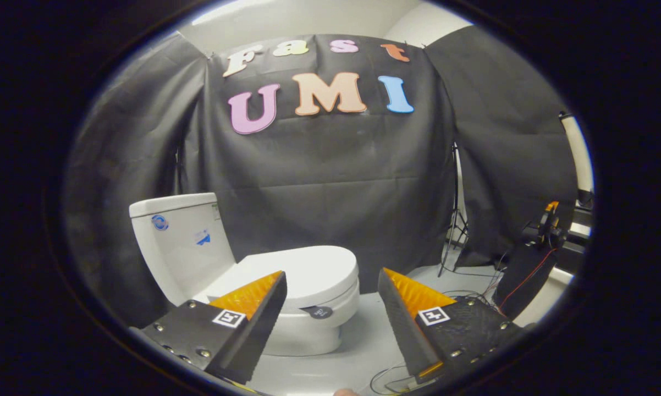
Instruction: Open the toilet lid.
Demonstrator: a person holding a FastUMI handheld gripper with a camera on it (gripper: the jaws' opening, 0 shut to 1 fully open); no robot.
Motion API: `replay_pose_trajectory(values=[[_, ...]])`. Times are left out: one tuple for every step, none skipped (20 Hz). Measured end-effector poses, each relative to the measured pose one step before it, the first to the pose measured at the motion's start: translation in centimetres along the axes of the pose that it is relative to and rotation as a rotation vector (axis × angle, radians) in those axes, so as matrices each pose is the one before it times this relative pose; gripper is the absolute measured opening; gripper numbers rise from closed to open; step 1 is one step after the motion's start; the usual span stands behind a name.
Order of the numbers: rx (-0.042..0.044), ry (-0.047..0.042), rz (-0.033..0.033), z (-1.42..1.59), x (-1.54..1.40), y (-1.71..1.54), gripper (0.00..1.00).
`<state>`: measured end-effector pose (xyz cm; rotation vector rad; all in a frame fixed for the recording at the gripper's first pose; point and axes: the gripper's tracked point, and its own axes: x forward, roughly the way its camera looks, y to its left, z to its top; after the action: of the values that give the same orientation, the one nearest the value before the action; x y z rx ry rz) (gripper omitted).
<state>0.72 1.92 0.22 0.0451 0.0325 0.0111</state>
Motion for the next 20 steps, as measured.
replay_pose_trajectory(values=[[-0.00488,-0.00102,-0.00193,0.067,0.048,0.066,0.98],[0.00185,0.0036,-0.00557,-0.148,0.02,-0.079,0.98],[0.01173,0.00149,0.00466,-0.026,0.04,0.078,0.98],[0.00533,0.00172,0.00007,-0.005,0.141,0.209,0.98],[-0.002,0.00351,-0.00648,-0.035,0.267,-0.05,0.98],[-0.00279,0.00314,-0.0191,-0.174,0.201,-0.382,0.98],[0.00145,0.00117,-0.02246,-0.029,0.269,-0.489,0.98],[0.01443,0.01455,-0.00359,-0.318,0.504,-0.194,0.98],[0.01541,0.02901,-0.00529,-0.461,0.634,0.13,0.98],[0.00751,0.02976,-0.00413,-0.636,0.606,0.023,0.98],[0.01148,0.02582,0.00001,-0.316,0.5,0.207,0.98],[0.01922,0.02942,-0.00058,-0.506,0.496,0.029,0.98],[0.02609,0.03148,0.00334,-0.458,0.444,0.209,0.99],[0.02253,0.03942,0.00364,-0.922,0.5,0.154,0.99],[0.02233,0.03497,0.00015,-0.692,0.428,0.186,0.99],[0.01722,0.03592,0.00303,-0.775,0.417,0.183,0.99],[0.01904,0.03301,-0.00026,-0.573,0.589,0.049,0.99],[0.02075,0.0282,0.00274,-0.501,0.844,0.017,0.99],[0.02479,0.02409,-0.00208,-0.317,0.26,-0.059,0.99],[0.0255,0.0197,-0.00083,-0.291,0.628,-0.139,0.99]])
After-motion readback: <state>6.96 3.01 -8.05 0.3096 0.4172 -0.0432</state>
